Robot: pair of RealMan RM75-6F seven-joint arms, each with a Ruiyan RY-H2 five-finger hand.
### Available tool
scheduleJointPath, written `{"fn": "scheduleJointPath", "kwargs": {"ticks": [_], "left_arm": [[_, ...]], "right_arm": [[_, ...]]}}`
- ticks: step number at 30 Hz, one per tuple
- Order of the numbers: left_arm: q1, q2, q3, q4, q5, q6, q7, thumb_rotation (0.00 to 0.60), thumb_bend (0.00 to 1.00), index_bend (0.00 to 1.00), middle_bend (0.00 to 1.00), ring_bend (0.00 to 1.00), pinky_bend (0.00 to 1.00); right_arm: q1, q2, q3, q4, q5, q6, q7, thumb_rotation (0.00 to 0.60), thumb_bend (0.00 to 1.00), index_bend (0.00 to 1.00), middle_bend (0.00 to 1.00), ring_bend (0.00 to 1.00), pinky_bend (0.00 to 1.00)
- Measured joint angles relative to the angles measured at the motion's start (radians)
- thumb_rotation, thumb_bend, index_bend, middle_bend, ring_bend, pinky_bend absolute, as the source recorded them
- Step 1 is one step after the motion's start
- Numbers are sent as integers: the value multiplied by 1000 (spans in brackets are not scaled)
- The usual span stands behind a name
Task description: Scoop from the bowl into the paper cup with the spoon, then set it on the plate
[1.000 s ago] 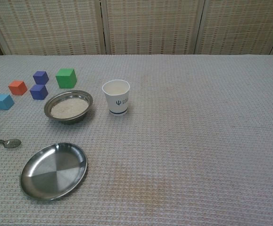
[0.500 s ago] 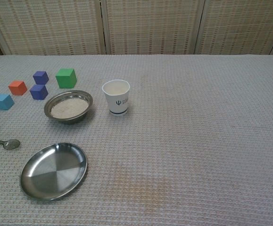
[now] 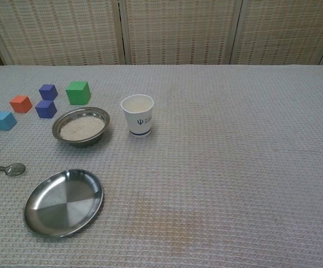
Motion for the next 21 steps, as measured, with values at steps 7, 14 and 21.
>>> {"fn": "scheduleJointPath", "kwargs": {"ticks": [7, 14, 21], "left_arm": [[-4, 39, 9, -50, 8, -7, -33, 600, 424, 761, 1000, 1000, 1000], [-1, 52, 15, -61, 22, 14, -87, 600, 469, 852, 1000, 1000, 1000], [5, 88, 16, -120, 31, 48, -94, 600, 607, 911, 1000, 1000, 1000]], "right_arm": [[0, 1, -2, 0, -2, -1, 0, 600, 59, 0, 0, 0, 0], [-2, 1, -6, -2, -9, 2, -4, 600, 59, 0, 0, 0, 0], [0, 3, -8, -4, -14, -1, 1, 600, 59, 0, 0, 0, 0]]}}
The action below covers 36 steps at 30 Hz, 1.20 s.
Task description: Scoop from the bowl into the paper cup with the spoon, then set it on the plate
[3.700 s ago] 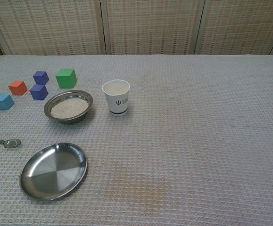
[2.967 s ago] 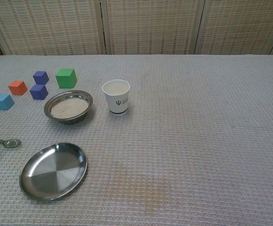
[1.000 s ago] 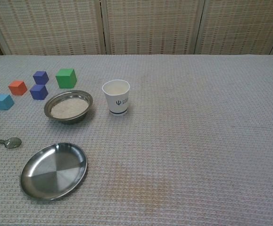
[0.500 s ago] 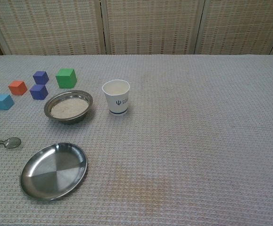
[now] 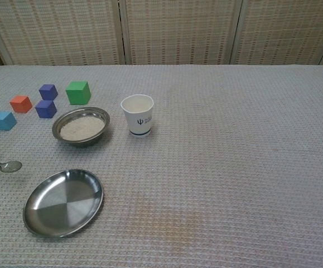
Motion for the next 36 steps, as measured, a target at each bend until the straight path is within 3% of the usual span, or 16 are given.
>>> {"fn": "scheduleJointPath", "kwargs": {"ticks": [14, 24, 36], "left_arm": [[-13, 104, -63, -226, -27, 57, 176, 600, 622, 933, 1000, 1000, 1000], [-91, 74, -142, -271, -50, 69, 414, 600, 619, 934, 1000, 1000, 1000], [-206, 15, -191, -316, -129, -29, 744, 600, 626, 935, 1000, 1000, 1000]], "right_arm": [[1, 15, -9, 3, -31, 14, 30, 600, 59, 0, 0, 0, 0], [3, 14, -3, 2, -23, 12, 32, 600, 59, 0, 0, 0, 0], [3, 20, -4, 3, -29, 18, 42, 600, 59, 0, 0, 0, 0]]}}
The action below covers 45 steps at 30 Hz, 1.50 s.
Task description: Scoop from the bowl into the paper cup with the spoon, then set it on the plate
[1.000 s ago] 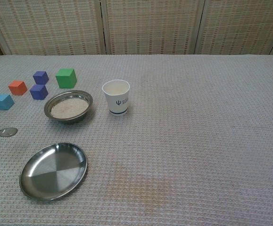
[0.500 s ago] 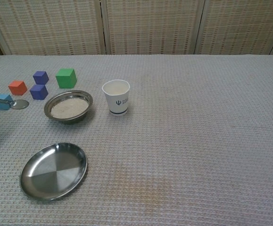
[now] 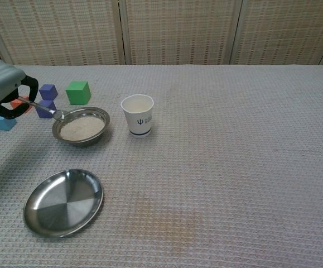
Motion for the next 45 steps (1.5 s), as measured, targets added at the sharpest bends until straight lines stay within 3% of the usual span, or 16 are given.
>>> {"fn": "scheduleJointPath", "kwargs": {"ticks": [7, 21, 45], "left_arm": [[-50, -56, -11, 34, -26, 13, 232, 600, 623, 934, 1000, 1000, 1000], [-115, -182, 50, 327, 74, 104, 488, 600, 624, 935, 1000, 1000, 1000], [-100, -287, 119, 499, 127, 126, 525, 600, 621, 935, 1000, 1000, 1000]], "right_arm": [[-3, 11, -8, -1, -18, 13, 21, 600, 59, 0, 0, 0, 0], [-6, 25, -18, -3, -41, 20, 51, 600, 59, 0, 0, 0, 0], [1, 51, -40, -10, -72, 11, 91, 600, 60, 0, 0, 0, 0]]}}
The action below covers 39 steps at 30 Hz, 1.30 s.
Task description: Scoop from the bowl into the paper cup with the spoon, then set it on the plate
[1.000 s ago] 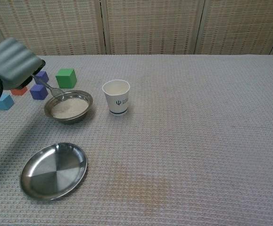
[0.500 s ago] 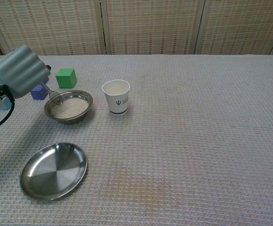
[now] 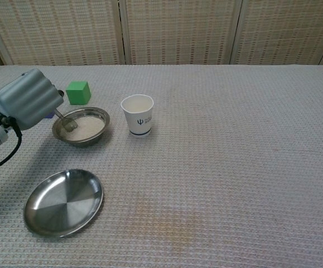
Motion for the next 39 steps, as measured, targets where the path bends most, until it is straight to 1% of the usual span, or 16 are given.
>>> {"fn": "scheduleJointPath", "kwargs": {"ticks": [7, 13, 19, 25, 28, 32, 35, 39], "left_arm": [[7, -8, -2, -22, -7, -7, -31, 600, 621, 935, 1000, 1000, 1000], [18, -8, -42, -88, -61, -27, -104, 600, 623, 935, 1000, 1000, 1000], [23, 26, -89, -182, -121, -52, -157, 600, 636, 936, 1000, 1000, 1000], [29, 89, -144, -325, -212, -97, -195, 600, 636, 936, 1000, 1000, 1000], [34, 126, -170, -396, -268, -131, -236, 600, 636, 936, 1000, 1000, 1000], [40, 184, -208, -492, -371, -204, -314, 600, 637, 936, 1000, 1000, 1000], [41, 226, -231, -541, -445, -253, -364, 600, 638, 936, 1000, 1000, 1000], [39, 267, -243, -579, -505, -294, -421, 600, 637, 936, 1000, 1000, 1000]], "right_arm": [[-2, -2, 1, -1, 0, 3, -2, 600, 59, 0, 0, 0, 0], [1, -2, 3, -1, 9, -5, 1, 600, 59, 0, 0, 0, 0], [3, -1, 2, -3, 10, -10, 1, 600, 59, 0, 0, 0, 0], [3, -3, 1, -6, 14, -16, -7, 600, 59, 0, 0, 0, 0], [3, -5, 2, -7, 17, -20, -12, 600, 60, 0, 0, 0, 0], [5, -6, 1, -10, 20, -28, -16, 600, 59, 0, 0, 0, 0], [7, -6, 1, -11, 25, -34, -17, 600, 59, 0, 0, 0, 0], [10, -8, 2, -12, 28, -41, -20, 600, 59, 0, 0, 0, 0]]}}
